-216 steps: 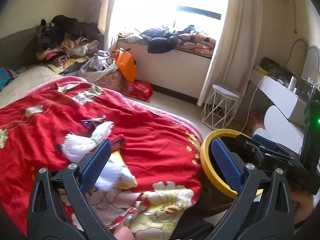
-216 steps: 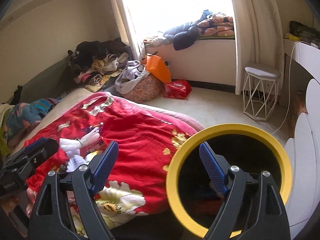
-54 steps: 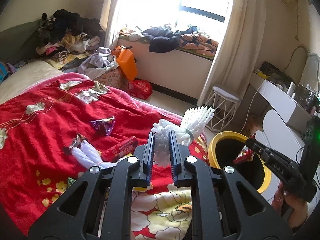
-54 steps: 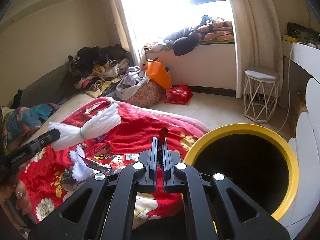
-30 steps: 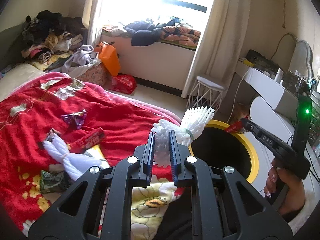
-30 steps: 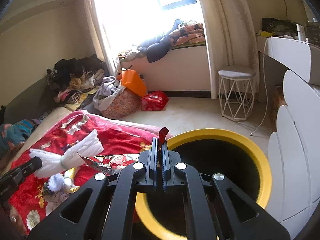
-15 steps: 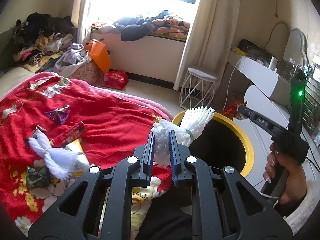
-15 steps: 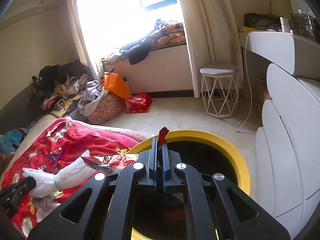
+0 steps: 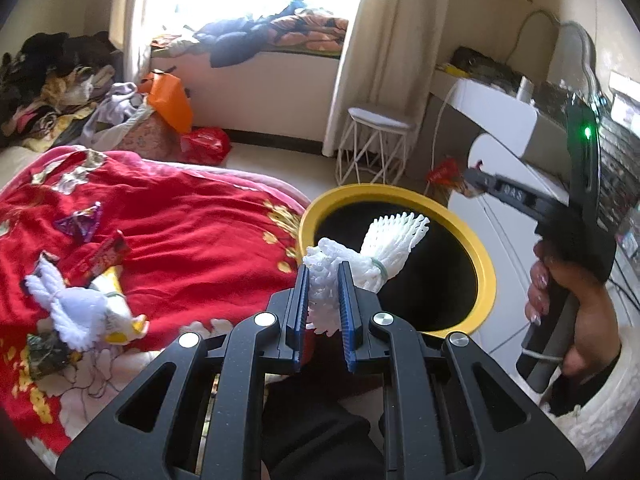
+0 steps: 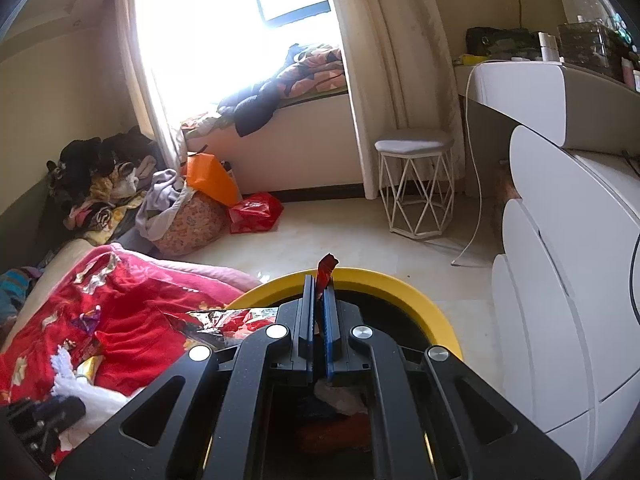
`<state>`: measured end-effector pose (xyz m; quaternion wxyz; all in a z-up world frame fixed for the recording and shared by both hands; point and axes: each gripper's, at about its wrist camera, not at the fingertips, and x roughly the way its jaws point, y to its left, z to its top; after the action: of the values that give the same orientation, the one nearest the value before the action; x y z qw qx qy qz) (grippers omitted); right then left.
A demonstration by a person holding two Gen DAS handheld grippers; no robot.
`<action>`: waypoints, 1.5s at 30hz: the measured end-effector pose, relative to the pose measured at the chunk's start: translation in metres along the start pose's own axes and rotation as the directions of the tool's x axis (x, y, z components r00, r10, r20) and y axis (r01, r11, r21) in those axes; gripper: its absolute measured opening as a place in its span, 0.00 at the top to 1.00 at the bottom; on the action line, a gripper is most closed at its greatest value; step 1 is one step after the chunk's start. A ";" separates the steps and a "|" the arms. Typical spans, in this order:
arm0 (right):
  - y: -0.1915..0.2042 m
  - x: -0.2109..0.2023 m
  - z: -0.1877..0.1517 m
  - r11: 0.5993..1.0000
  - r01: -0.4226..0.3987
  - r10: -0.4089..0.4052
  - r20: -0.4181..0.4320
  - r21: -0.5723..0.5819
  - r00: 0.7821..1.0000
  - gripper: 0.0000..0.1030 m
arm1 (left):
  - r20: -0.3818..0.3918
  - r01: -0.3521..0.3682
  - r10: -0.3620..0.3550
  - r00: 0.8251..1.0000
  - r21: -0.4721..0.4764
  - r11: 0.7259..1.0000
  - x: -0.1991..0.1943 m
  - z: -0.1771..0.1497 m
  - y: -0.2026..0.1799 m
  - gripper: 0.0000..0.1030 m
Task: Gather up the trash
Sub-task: 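Carry the foam sleeve and red wrapper in both grippers over the yellow bin, then open the left gripper to drop the foam sleeve while the right gripper releases the wrapper, then move both open tools back over the trash on the bedspread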
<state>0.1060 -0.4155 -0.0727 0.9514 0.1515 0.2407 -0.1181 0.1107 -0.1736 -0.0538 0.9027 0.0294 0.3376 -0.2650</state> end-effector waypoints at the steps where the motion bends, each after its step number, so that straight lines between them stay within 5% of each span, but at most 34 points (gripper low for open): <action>1: -0.002 0.001 0.000 1.000 0.002 -0.002 -0.001 0.003 1.000 0.96 | -0.009 0.005 -0.005 1.000 0.004 1.000 0.003 -0.001 -0.002 0.90; 27: -0.024 0.034 -0.012 1.000 0.009 -0.007 -0.087 0.014 0.996 0.90 | -0.111 0.109 -0.102 0.989 0.062 0.992 0.058 -0.008 -0.044 0.88; 32: -0.029 0.038 -0.013 1.000 0.006 -0.003 -0.101 0.030 0.995 0.71 | -0.116 0.120 -0.114 0.987 0.051 0.991 0.065 -0.007 -0.044 0.84; 40: -0.039 0.035 -0.009 0.996 0.026 -0.019 -0.085 0.083 0.996 0.52 | -0.065 0.146 -0.147 0.987 -0.022 0.989 0.059 -0.002 -0.033 0.24; 42: -0.039 0.034 -0.009 0.996 0.024 -0.016 -0.084 0.087 0.996 0.51 | -0.041 0.148 -0.149 0.988 -0.033 0.988 0.054 0.000 -0.032 0.13; 45: -0.038 0.033 -0.008 0.996 0.024 -0.017 -0.077 0.081 0.997 0.49 | -0.008 0.148 -0.148 0.989 -0.053 0.988 0.047 0.003 -0.029 0.11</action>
<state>0.1193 -0.4526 -0.1048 0.9332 0.1925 0.2732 -0.1317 0.1281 -0.2213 -0.0770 0.8789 -0.0176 0.3512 -0.3223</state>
